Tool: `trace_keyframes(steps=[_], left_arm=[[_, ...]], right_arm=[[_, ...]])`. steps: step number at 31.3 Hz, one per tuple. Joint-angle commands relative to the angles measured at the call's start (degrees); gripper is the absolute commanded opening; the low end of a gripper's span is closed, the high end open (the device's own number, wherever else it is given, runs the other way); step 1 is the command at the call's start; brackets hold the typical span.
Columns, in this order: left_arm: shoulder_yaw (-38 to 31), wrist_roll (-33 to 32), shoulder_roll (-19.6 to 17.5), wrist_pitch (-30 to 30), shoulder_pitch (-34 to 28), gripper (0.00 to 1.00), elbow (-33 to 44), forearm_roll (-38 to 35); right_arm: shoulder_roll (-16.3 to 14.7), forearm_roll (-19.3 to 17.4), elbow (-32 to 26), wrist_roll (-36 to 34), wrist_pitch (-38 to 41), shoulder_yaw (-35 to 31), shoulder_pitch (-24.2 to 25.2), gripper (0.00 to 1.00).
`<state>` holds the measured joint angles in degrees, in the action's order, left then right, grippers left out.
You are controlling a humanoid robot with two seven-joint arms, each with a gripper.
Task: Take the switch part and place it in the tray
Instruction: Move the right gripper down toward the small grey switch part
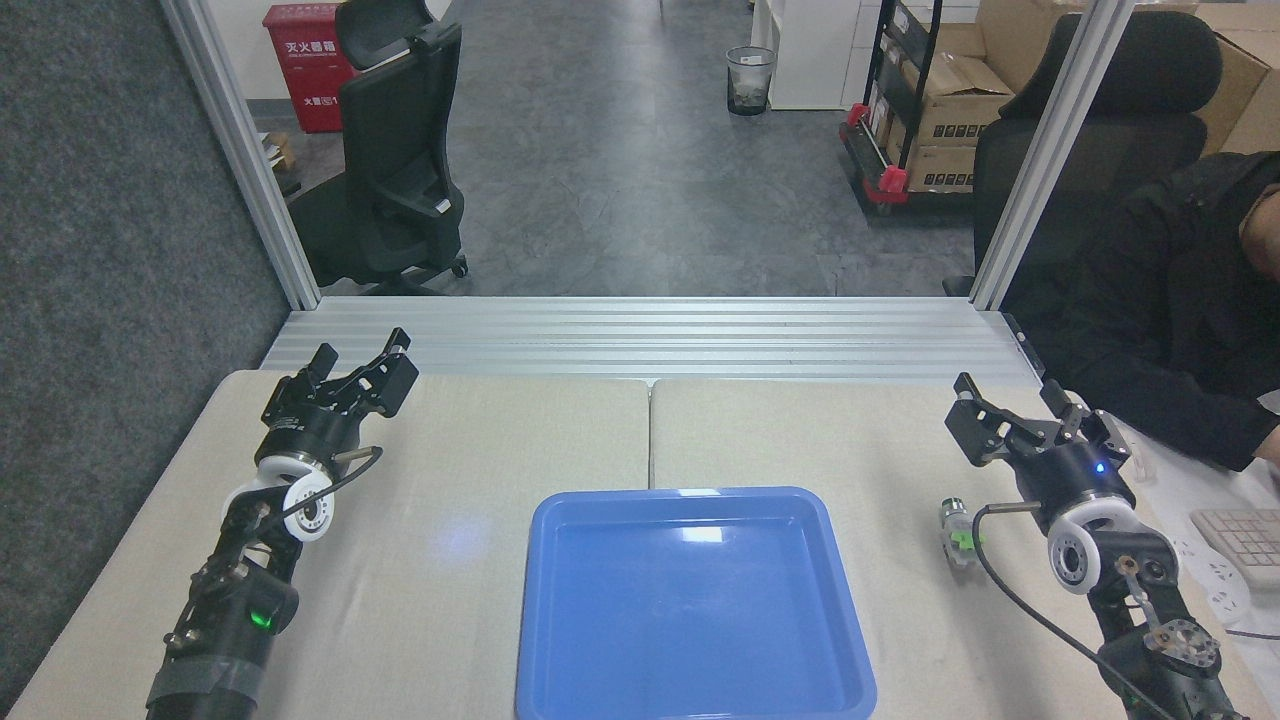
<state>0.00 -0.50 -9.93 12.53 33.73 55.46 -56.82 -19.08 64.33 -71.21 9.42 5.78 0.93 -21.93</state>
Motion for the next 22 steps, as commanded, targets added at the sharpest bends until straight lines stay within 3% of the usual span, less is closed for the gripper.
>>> trace_keyframes(steps=[1,6,16,22], left_arm=[[1.32,-0.03,0.00,0.04,0.02,1.00,0.00,0.04],[1.32,-0.03,0.00,0.04,0.02,1.00,0.00,-0.05],[1.32,-0.03,0.00,0.04,0.02,1.00,0.00,0.04],[1.32,-0.03,0.00,0.04,0.02,1.00,0.00,0.04]], right_arm=[[-1.40,-0.61,0.37,0.34,0.11,0.65,0.40,0.98],[-1.49,-1.83,0.28,0.95,0.20,0.65,0.49,0.98],[-2.81,-13.35,-0.69,0.95,0.11,0.56,0.75,0.99],[-3.77,-13.09,-0.78,0.95,-0.33,1.44,0.84,0.99]])
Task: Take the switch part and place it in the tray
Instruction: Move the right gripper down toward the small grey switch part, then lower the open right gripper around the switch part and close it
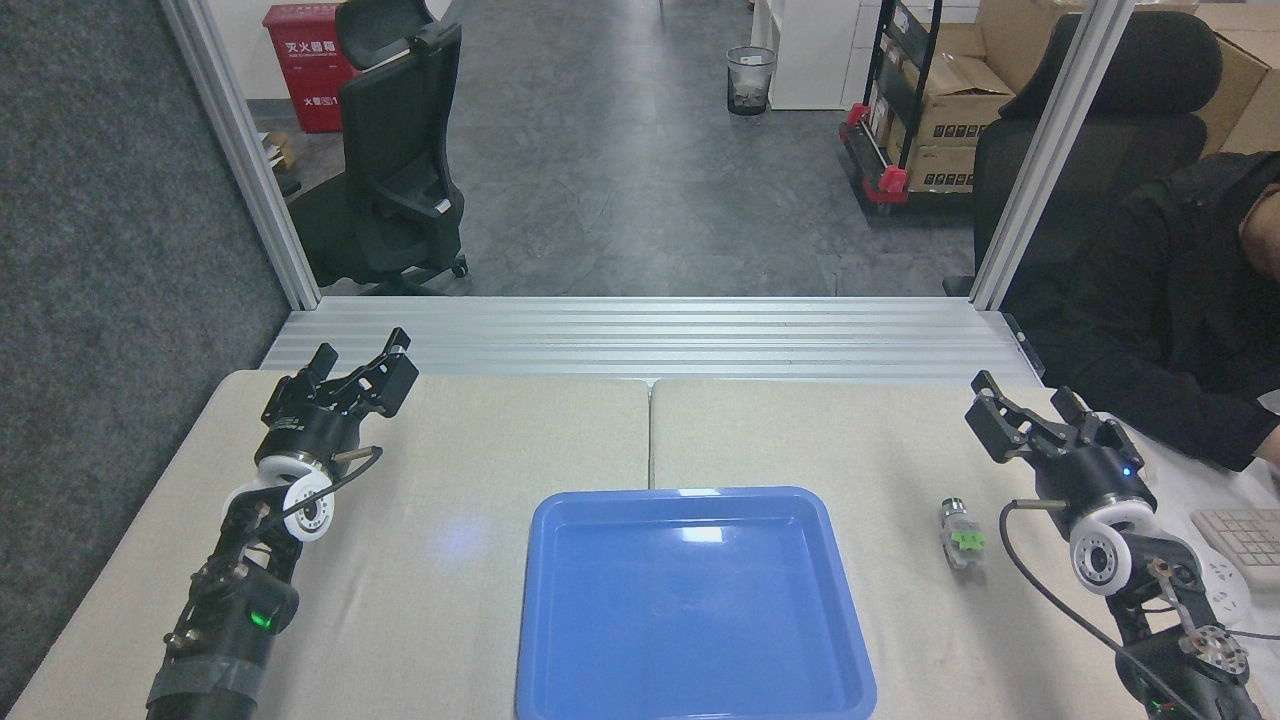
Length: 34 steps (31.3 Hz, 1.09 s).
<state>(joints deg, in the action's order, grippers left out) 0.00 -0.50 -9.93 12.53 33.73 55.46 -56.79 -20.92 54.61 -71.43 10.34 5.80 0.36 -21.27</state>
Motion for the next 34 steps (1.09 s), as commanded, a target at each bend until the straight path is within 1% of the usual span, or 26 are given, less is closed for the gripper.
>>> trace_keyframes(steps=[1,4,6,9,12,15,17,20,23,26,29,34], left_arm=[[1.32,-0.03,0.00,0.04,0.02,1.00,0.00,0.01],[1.32,-0.03,0.00,0.04,0.02,1.00,0.00,0.01],[1.32,-0.03,0.00,0.04,0.02,1.00,0.00,0.01],[1.32,-0.03,0.00,0.04,0.02,1.00,0.00,0.01],[1.32,-0.03,0.00,0.04,0.02,1.00,0.00,0.01],[1.32,-0.03,0.00,0.04,0.02,1.00,0.00,0.01],[1.32,-0.03,0.00,0.04,0.02,1.00,0.00,0.01],[1.32,-0.03,0.00,0.04,0.02,1.00,0.00,0.01],[1.32,-0.03,0.00,0.04,0.02,1.00,0.00,0.01],[1.32,-0.03,0.00,0.04,0.02,1.00,0.00,0.01],[1.32,-0.03,0.00,0.04,0.02,1.00,0.00,0.01],[1.32,-0.03,0.00,0.04,0.02,1.00,0.00,0.01]], right_arm=[[-1.93,-3.28,-0.55,0.12,-0.44,2.10,0.18,0.99],[-2.02,-2.76,-0.55,3.00,-1.40,2.10,0.09,0.99],[-2.11,-3.10,-0.55,4.59,-0.97,1.92,0.18,0.99],[-1.41,-2.93,-0.55,4.34,-0.35,2.01,0.44,0.99],[-1.14,-2.06,-0.55,4.07,0.35,2.19,2.02,0.99],[-1.49,0.84,-0.20,3.98,0.09,2.27,2.20,0.99],[-1.32,1.81,0.24,3.46,-0.26,2.27,2.37,0.99],[-1.14,1.99,1.47,1.18,-1.49,2.27,2.64,0.99],[-0.62,1.99,4.36,-0.32,-3.86,2.45,2.81,0.99],[-0.26,2.08,7.09,-0.76,-4.39,4.11,2.73,0.99],[1.40,1.99,7.54,-1.47,-4.13,4.12,3.69,0.99],[2.11,2.34,8.15,-1.38,-4.30,4.91,4.40,0.99]])
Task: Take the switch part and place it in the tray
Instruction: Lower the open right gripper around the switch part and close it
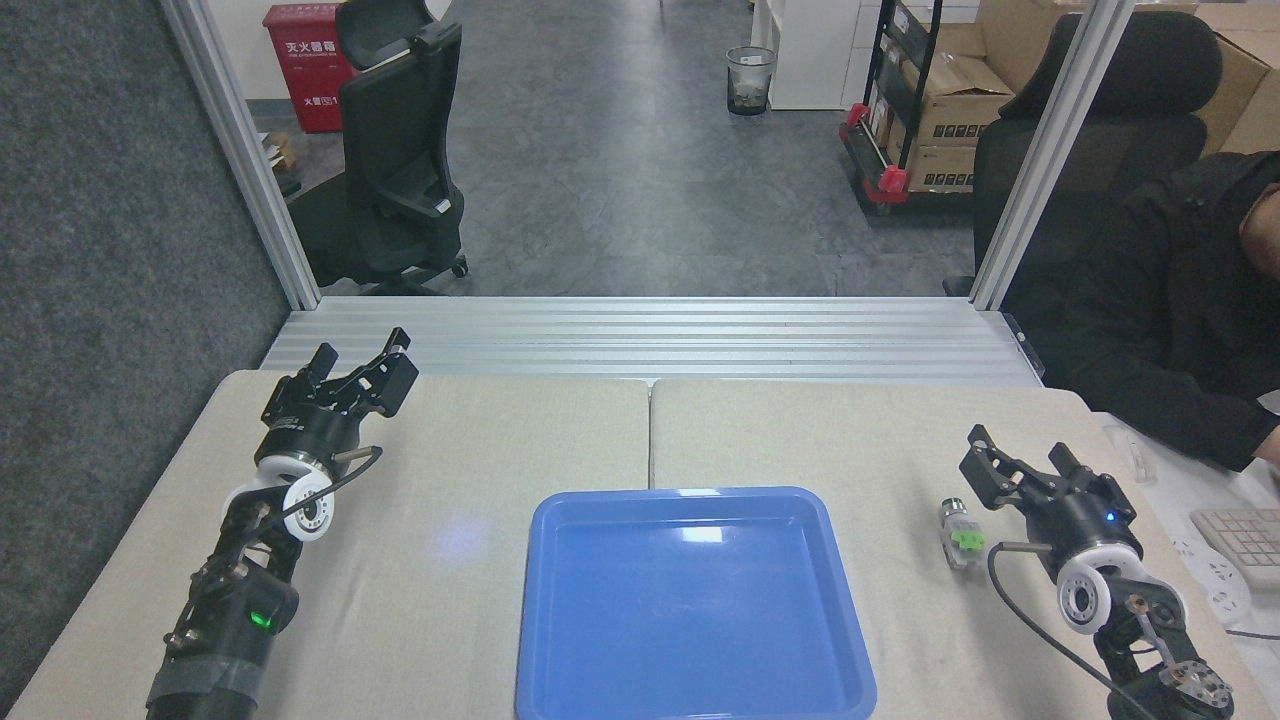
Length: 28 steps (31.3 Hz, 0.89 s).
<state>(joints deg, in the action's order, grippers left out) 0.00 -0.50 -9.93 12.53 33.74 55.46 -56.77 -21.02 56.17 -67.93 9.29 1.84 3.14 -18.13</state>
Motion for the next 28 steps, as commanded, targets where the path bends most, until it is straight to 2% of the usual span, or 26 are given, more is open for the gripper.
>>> trace_keyframes(steps=[1,5,7,13,17,28], left_arm=[[1.32,-0.02,0.00,0.04,0.01,1.00,0.00,-0.01],[1.32,-0.02,0.00,0.04,0.01,1.00,0.00,-0.01],[1.32,-0.02,0.00,0.04,0.01,1.00,0.00,-0.01],[1.32,-0.02,0.00,0.04,0.01,1.00,0.00,-0.01],[1.41,-0.02,0.00,0.04,0.01,1.00,0.00,-0.01],[1.41,-0.02,0.00,0.04,0.01,1.00,0.00,-0.01]], right_arm=[[2.47,1.22,5.17,-0.33,-0.43,2.48,1.16,0.99],[4.23,4.90,6.32,-0.33,-1.66,3.19,1.25,0.98],[4.23,6.14,6.93,-0.33,-1.93,3.19,1.69,0.98],[3.09,6.84,9.92,-0.24,-2.36,3.28,1.87,0.97],[3.00,10.35,11.06,-0.24,-2.45,3.36,1.87,0.97],[3.00,11.15,11.15,0.02,-2.63,5.38,1.34,0.97]])
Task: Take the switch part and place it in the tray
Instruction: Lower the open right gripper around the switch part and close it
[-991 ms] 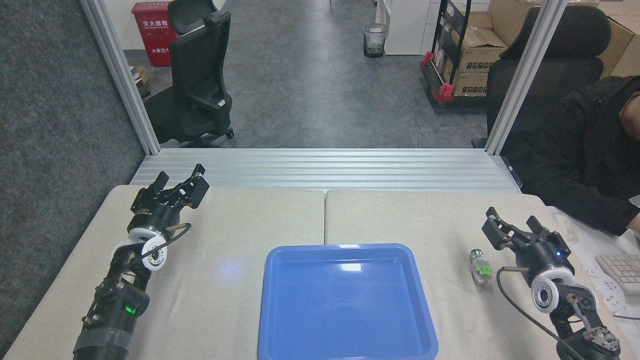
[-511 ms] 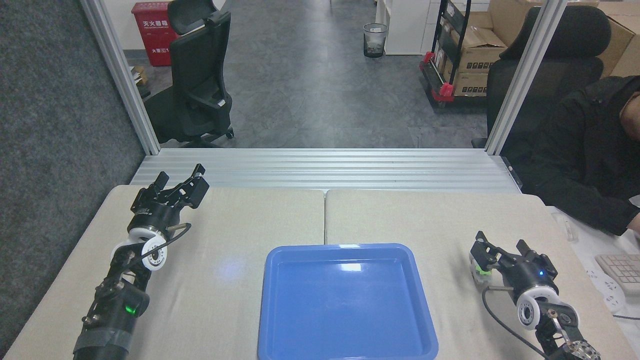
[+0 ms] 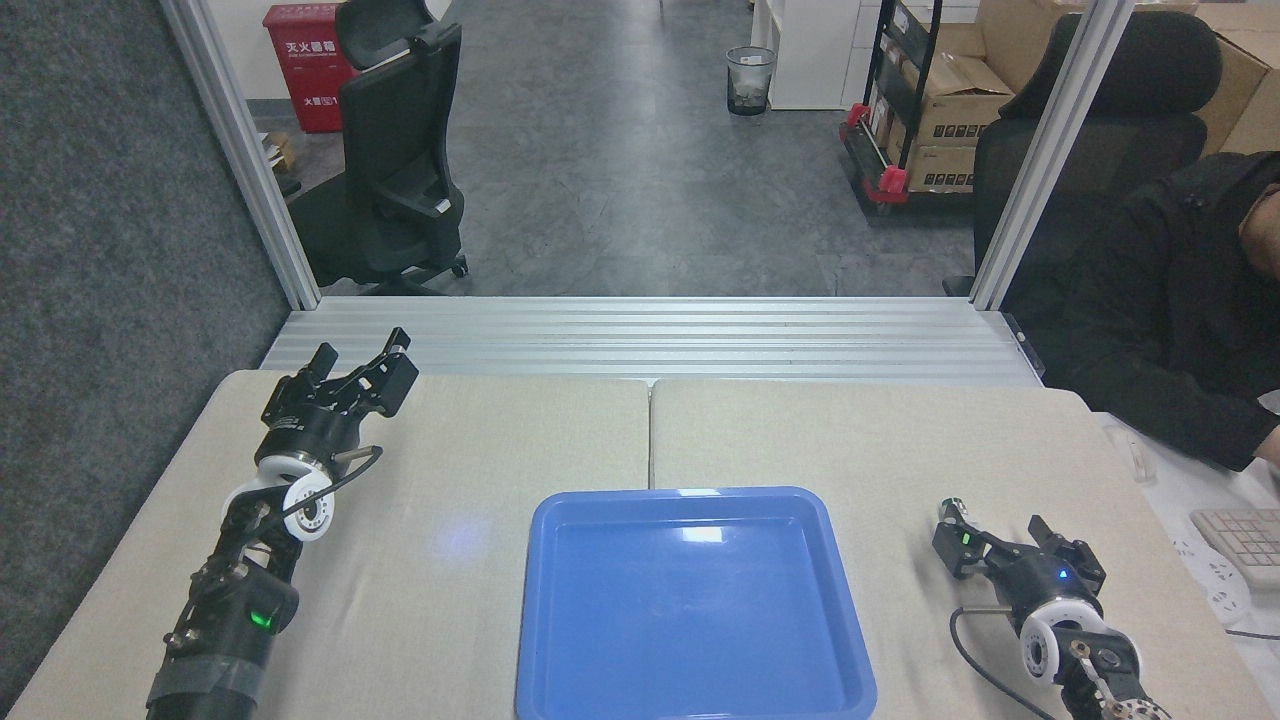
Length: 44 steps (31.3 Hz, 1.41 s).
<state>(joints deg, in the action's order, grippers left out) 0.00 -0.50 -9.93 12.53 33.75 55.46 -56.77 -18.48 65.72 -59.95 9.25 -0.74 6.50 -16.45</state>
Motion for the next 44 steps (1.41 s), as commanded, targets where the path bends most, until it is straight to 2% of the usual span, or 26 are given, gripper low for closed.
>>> trace_keyframes(steps=[1,6,13,24,25,27,30,34,36,39,40,44], left_arm=[[1.41,-0.02,0.00,0.04,0.00,1.00,0.00,-0.01],[1.32,-0.02,0.00,0.04,0.00,1.00,0.00,-0.01],[1.32,-0.02,0.00,-0.05,0.00,1.00,0.00,-0.01],[1.32,-0.02,0.00,0.04,0.00,1.00,0.00,-0.01],[1.32,-0.02,0.00,0.04,0.00,1.00,0.00,-0.01],[1.32,-0.02,0.00,0.04,0.00,1.00,0.00,-0.01],[1.32,-0.02,0.00,0.04,0.00,1.00,0.00,-0.01],[1.32,-0.02,0.00,0.04,0.00,1.00,0.00,-0.01],[1.32,-0.02,0.00,0.04,0.00,1.00,0.00,-0.01],[1.32,-0.02,0.00,0.04,0.00,1.00,0.00,-0.01],[1.32,-0.02,0.00,0.04,0.00,1.00,0.00,-0.01],[1.32,-0.02,0.00,0.04,0.00,1.00,0.00,-0.01]], right_arm=[[0.46,1.60,3.17,0.07,-0.05,2.03,-0.43,0.97],[0.38,1.60,3.17,0.07,0.04,2.03,-0.52,0.96],[0.46,1.69,3.17,-0.02,0.04,2.82,0.01,0.90],[0.55,1.60,3.17,-0.02,0.12,2.73,-0.25,0.89],[0.55,1.60,3.08,-0.02,0.38,2.73,-0.25,0.83],[0.64,1.43,2.99,-0.02,0.82,2.73,-0.17,0.65],[0.99,1.34,2.64,-0.02,2.49,2.73,-0.25,0.52],[1.08,1.08,2.47,-0.20,3.11,2.38,0.01,0.40],[0.99,1.08,2.47,-0.28,3.11,2.29,0.10,0.23],[0.64,0.99,2.29,-0.29,3.11,2.21,0.10,0.03],[0.55,0.90,2.29,-0.29,3.20,2.12,0.10,0.00],[0.38,0.64,0.80,-0.37,3.81,1.85,0.19,0.00]])
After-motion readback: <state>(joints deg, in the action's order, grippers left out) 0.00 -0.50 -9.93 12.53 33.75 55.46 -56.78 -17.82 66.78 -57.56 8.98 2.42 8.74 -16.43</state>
